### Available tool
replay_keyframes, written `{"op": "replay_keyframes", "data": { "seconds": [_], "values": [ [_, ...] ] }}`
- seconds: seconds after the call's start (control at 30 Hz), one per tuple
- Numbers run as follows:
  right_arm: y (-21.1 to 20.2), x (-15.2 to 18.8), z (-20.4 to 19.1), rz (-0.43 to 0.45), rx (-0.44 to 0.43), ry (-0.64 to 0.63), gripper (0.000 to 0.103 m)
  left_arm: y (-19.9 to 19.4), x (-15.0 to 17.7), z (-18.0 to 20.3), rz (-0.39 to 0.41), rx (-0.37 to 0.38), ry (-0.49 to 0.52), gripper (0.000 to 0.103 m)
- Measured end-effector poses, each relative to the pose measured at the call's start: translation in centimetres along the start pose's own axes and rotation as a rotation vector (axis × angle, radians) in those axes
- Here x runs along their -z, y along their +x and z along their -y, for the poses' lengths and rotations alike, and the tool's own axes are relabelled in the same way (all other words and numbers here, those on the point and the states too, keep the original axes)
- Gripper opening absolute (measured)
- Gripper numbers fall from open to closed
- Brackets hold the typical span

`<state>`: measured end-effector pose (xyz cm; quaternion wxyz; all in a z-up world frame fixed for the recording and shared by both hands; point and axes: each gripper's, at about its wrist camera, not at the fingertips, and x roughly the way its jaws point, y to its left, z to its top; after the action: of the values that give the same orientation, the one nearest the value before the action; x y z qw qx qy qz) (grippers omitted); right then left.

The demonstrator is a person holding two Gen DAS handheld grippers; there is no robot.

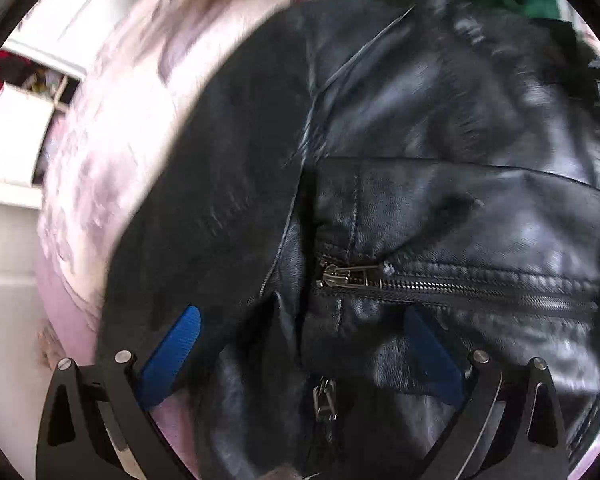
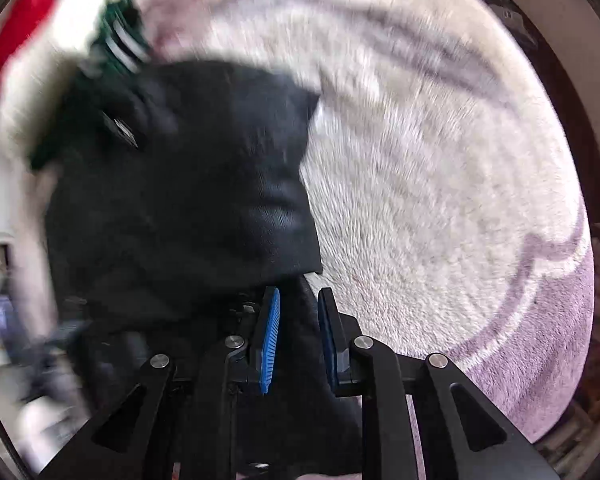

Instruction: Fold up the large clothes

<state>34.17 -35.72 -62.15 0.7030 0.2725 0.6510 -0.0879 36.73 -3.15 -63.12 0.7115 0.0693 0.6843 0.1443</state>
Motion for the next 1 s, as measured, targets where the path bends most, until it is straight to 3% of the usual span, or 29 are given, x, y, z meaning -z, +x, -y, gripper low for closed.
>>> {"op": "replay_keyframes", "data": {
  "seconds": [0.07,0.17,0.2,0.23,0.3,0.37,0.43,0.53,0.6,0.63,0.73,0.8,0.9,0.93,1.0],
  "values": [
    [-1.3,0.4,-0.7,0.039,-0.064,-0.008,0.021,0.6,0.1,-1.0,-0.009,0.040,-0.023,0.103],
    [0.8,-0.4,-3.5,0.048,-0.108,-0.068,0.021,0.7,0.3,-1.4,0.023,0.024,-0.001,0.103],
    [2.6,-1.3,-4.2,0.034,-0.089,-0.087,0.021,0.9,0.4,-1.6,0.029,0.022,-0.002,0.103],
    [3.1,-3.1,-1.6,0.016,-0.065,-0.090,0.021,1.1,0.4,-1.8,0.031,0.025,-0.007,0.103],
    [6.9,-5.2,-1.0,-0.058,0.006,-0.117,0.021,1.3,0.5,-2.1,0.030,0.044,-0.021,0.103],
    [7.3,-5.1,-2.2,-0.060,0.040,-0.127,0.022,1.3,0.6,-3.1,0.029,0.068,-0.039,0.103],
    [5.7,-3.7,-4.0,-0.069,0.088,-0.171,0.030,0.2,1.3,-5.4,0.040,0.102,-0.084,0.103],
    [2.1,0.3,-5.2,-0.058,0.038,-0.193,0.042,-2.2,4.1,-11.8,0.063,0.213,-0.234,0.103],
    [0.3,3.3,-6.2,-0.067,0.030,-0.213,0.054,-2.8,7.7,-17.7,0.052,0.285,-0.384,0.103],
    [-0.2,5.0,-7.0,-0.069,0.026,-0.221,0.054,-2.6,9.6,-20.2,0.036,0.307,-0.457,0.103],
    [0.3,9.5,-10.0,-0.103,0.026,-0.239,0.055,0.7,17.2,-27.8,-0.068,0.366,-0.707,0.103],
    [2.0,11.8,-12.1,-0.137,0.051,-0.264,0.055,3.3,22.2,-29.9,-0.138,0.406,-0.850,0.103],
    [4.4,15.7,-15.5,-0.156,0.081,-0.275,0.055,7.8,27.9,-33.9,-0.170,0.490,-1.094,0.102],
    [5.2,15.7,-16.7,-0.159,0.074,-0.265,0.055,9.2,29.3,-35.1,-0.154,0.540,-1.176,0.100],
    [6.9,16.5,-19.4,-0.158,0.058,-0.237,0.055,11.1,31.5,-37.2,-0.128,0.572,-1.310,0.079]
  ]
}}
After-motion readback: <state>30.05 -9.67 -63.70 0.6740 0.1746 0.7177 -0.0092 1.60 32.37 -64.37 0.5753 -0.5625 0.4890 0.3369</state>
